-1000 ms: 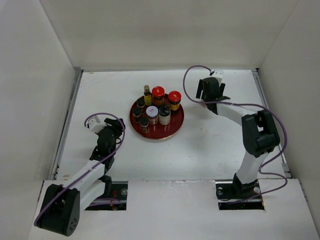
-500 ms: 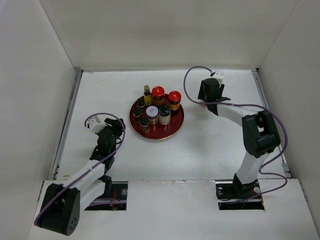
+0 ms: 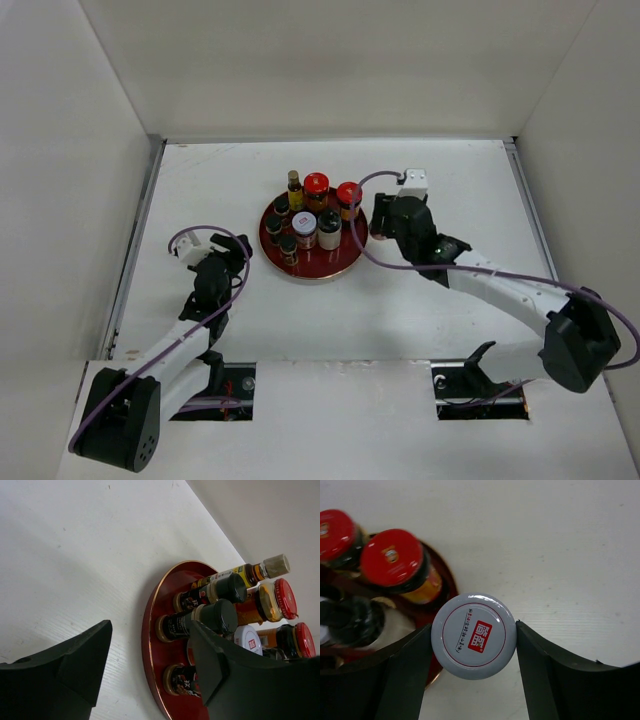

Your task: Organize the condiment bottles

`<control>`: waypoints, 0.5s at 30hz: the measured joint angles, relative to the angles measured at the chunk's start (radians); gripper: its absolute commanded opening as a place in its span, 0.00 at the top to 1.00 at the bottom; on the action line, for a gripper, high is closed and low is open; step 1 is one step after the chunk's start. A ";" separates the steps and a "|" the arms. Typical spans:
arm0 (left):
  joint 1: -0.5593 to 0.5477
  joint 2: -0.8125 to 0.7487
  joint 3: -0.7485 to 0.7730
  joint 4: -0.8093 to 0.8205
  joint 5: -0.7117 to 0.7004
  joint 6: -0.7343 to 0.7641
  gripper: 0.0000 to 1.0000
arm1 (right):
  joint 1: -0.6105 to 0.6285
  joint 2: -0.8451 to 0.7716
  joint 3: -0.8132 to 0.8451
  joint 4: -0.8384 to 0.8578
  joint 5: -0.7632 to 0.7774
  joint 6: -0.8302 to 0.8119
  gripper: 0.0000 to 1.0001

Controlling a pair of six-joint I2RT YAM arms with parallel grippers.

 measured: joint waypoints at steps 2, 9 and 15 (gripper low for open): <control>0.002 -0.003 0.000 0.000 0.000 -0.001 0.26 | 0.069 -0.013 -0.002 0.002 0.003 0.008 0.52; 0.009 -0.049 -0.001 -0.002 -0.002 -0.003 0.14 | 0.254 0.074 0.034 0.025 -0.041 0.033 0.52; 0.017 -0.070 -0.002 -0.010 -0.006 -0.003 0.08 | 0.303 0.223 0.091 0.112 -0.039 0.016 0.51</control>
